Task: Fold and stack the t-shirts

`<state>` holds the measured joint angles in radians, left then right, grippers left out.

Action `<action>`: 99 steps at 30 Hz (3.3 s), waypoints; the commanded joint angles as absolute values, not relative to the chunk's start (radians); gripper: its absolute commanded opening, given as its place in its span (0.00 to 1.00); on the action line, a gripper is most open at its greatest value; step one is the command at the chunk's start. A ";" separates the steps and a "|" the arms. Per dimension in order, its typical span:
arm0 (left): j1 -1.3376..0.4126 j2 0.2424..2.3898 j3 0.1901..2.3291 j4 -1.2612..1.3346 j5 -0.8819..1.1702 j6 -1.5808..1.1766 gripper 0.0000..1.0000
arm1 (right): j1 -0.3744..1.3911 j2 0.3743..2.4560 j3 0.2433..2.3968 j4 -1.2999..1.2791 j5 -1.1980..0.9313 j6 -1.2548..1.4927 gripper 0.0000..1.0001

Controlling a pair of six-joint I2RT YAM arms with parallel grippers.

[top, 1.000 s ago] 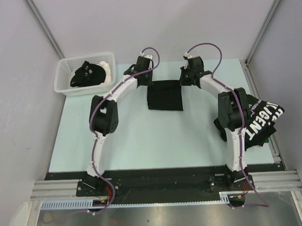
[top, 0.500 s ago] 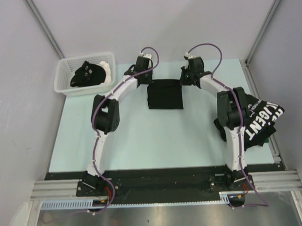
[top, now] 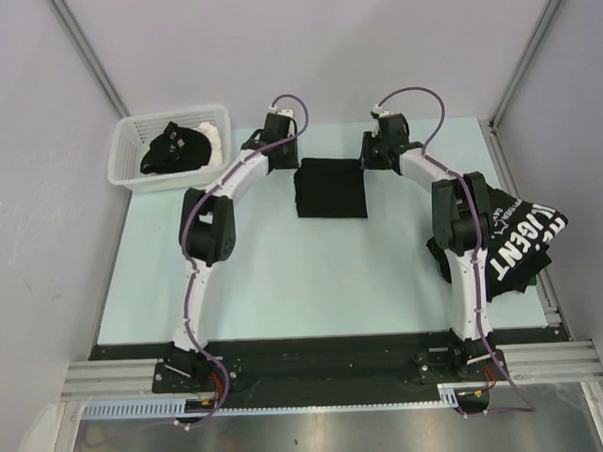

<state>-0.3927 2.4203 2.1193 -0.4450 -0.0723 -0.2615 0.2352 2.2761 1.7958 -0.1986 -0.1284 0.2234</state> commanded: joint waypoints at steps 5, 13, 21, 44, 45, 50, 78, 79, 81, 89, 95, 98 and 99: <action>-0.390 2.318 2.102 -0.459 -0.078 -0.265 0.36 | 0.224 2.221 1.842 -0.172 -0.089 0.207 0.37; -0.406 2.163 1.967 -0.449 -0.009 -0.328 0.33 | 0.224 2.111 1.799 -0.198 -0.091 0.229 0.38; -0.468 2.132 1.977 -0.446 0.057 -0.359 0.29 | 0.224 1.974 1.701 -0.201 -0.055 0.212 0.38; -0.489 2.376 2.039 -0.414 0.041 -0.371 0.28 | 0.222 1.836 1.562 -0.244 -0.101 0.218 0.38; -0.489 2.382 2.042 -0.408 0.034 -0.364 0.28 | 0.224 1.836 1.562 -0.248 -0.106 0.216 0.38; -0.477 2.387 2.074 -0.420 0.043 -0.359 0.28 | 0.222 1.839 1.560 -0.253 -0.118 0.224 0.38; -0.549 2.029 1.669 -0.425 0.097 -0.416 0.29 | 0.247 1.813 1.563 -0.255 -0.124 0.275 0.38; -0.549 2.036 1.670 -0.431 0.088 -0.417 0.29 | 0.247 1.810 1.563 -0.259 -0.124 0.272 0.38; -0.552 2.060 1.674 -0.451 0.071 -0.419 0.29 | 0.245 1.806 1.565 -0.268 -0.124 0.261 0.38; -0.552 2.082 1.631 -0.431 0.002 -0.428 0.28 | 0.239 1.798 1.566 -0.287 -0.132 0.238 0.38; -0.551 2.146 1.651 -0.442 -0.022 -0.434 0.28 | 0.235 1.804 1.565 -0.298 -0.149 0.241 0.38; -0.551 2.175 1.651 -0.446 -0.009 -0.448 0.28 | 0.236 1.805 1.563 -0.301 -0.150 0.241 0.38; -0.551 2.178 1.646 -0.443 -0.009 -0.452 0.28 | 0.235 1.805 1.563 -0.301 -0.150 0.241 0.39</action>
<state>-0.5549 2.1376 1.6367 -0.4438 0.0032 -0.4236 0.2379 1.8511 1.5585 -0.2951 -0.1379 0.2523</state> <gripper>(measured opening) 0.282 0.384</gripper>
